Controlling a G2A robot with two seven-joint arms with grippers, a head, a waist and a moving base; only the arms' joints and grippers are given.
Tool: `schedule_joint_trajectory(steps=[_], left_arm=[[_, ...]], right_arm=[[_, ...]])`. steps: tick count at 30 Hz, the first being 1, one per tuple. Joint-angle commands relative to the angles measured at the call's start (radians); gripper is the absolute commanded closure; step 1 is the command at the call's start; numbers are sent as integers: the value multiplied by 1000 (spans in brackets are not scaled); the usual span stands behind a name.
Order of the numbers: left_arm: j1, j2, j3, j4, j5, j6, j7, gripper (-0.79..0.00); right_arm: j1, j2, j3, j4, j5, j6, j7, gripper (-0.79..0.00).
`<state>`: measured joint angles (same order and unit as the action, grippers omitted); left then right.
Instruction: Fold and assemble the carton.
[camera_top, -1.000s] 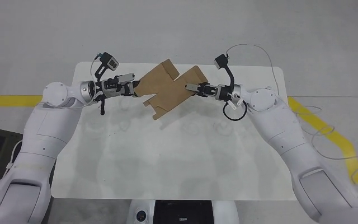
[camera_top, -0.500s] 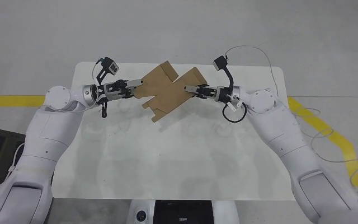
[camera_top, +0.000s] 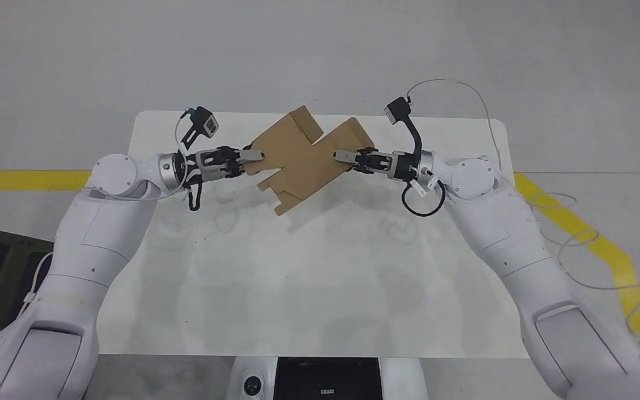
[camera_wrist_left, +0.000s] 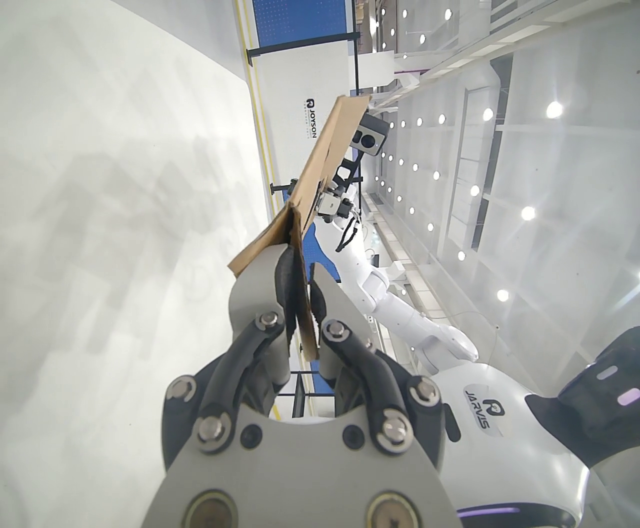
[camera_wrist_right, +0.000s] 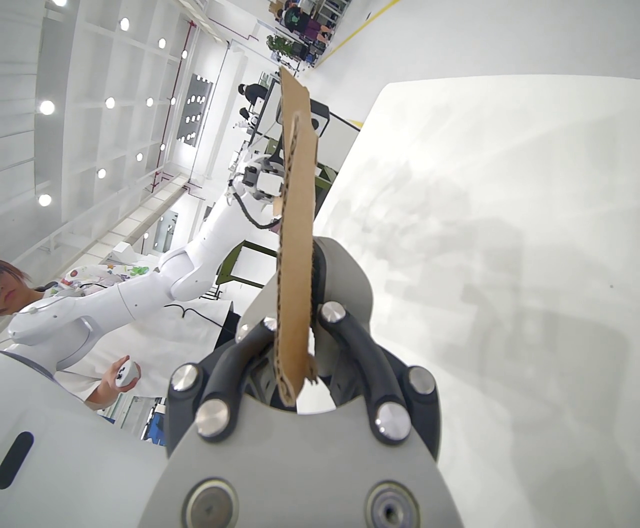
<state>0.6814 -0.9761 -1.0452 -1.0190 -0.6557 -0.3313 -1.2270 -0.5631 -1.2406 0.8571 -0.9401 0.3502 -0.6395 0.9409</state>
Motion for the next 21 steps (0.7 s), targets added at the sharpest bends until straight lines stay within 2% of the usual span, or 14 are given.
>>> schedule_joint_trajectory(steps=[1,2,3,4,5,9,15,21], left_arm=[[-2,-2,0,3,1,2,0,0],[-3,-3,0,5,2,3,1,0],[-4,-4,-1,7,1,5,2,0],[-6,-5,-3,8,1,5,2,0],[-9,-6,-5,7,-2,4,2,0],[-22,-7,-16,3,-7,-3,-19,0],[-51,-6,-19,-2,23,-15,-112,0],[-74,-11,1,1,67,-36,-176,0]], right_arm=[[1,-2,0,5,4,-2,3,0],[2,-4,1,7,6,-3,6,0],[2,-5,0,9,10,-3,10,-120],[2,-6,1,15,20,-1,17,-727],[3,-6,6,27,24,0,20,-785],[18,5,27,81,-23,-17,51,-785],[33,33,84,118,-82,-77,87,-785],[18,38,102,38,52,-111,129,-785]])
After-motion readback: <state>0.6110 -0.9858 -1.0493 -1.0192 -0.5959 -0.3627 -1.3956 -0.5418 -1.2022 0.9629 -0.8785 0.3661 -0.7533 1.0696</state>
